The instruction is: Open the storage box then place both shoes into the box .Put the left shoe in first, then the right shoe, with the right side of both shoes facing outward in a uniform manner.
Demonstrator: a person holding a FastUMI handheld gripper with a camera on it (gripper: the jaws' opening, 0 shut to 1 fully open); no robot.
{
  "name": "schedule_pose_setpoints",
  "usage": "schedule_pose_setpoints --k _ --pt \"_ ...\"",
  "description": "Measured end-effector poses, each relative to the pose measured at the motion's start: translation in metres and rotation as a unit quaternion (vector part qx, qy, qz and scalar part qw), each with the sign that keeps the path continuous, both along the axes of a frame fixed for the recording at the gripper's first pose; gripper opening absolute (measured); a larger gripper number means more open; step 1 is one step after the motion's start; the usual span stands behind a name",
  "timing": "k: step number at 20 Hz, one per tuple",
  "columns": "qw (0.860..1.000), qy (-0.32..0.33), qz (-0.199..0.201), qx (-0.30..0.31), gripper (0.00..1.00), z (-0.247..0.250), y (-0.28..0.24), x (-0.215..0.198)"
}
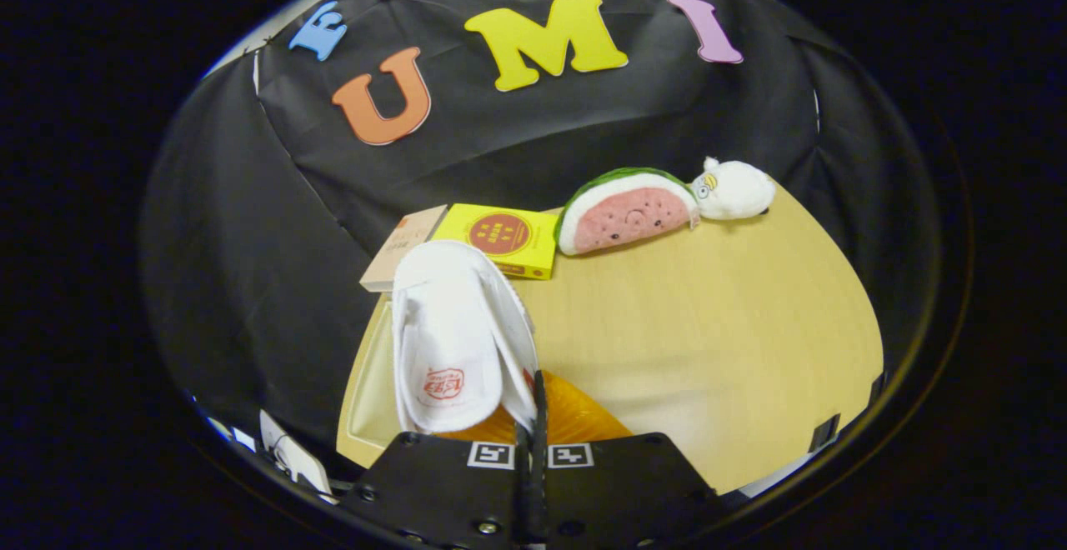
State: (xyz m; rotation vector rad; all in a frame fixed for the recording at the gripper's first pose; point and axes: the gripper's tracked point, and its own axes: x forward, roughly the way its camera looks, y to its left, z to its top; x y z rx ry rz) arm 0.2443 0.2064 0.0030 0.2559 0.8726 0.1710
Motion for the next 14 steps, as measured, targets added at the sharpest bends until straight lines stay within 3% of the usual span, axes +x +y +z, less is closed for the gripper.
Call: schedule_pose_setpoints --k 8,14 --pt "0.999 0.034 0.022 -0.001 0.0 -0.047 0.107 0.024" --pt "0.997 0.033 -0.007 -0.067 0.0 -0.093 0.1 0.022"
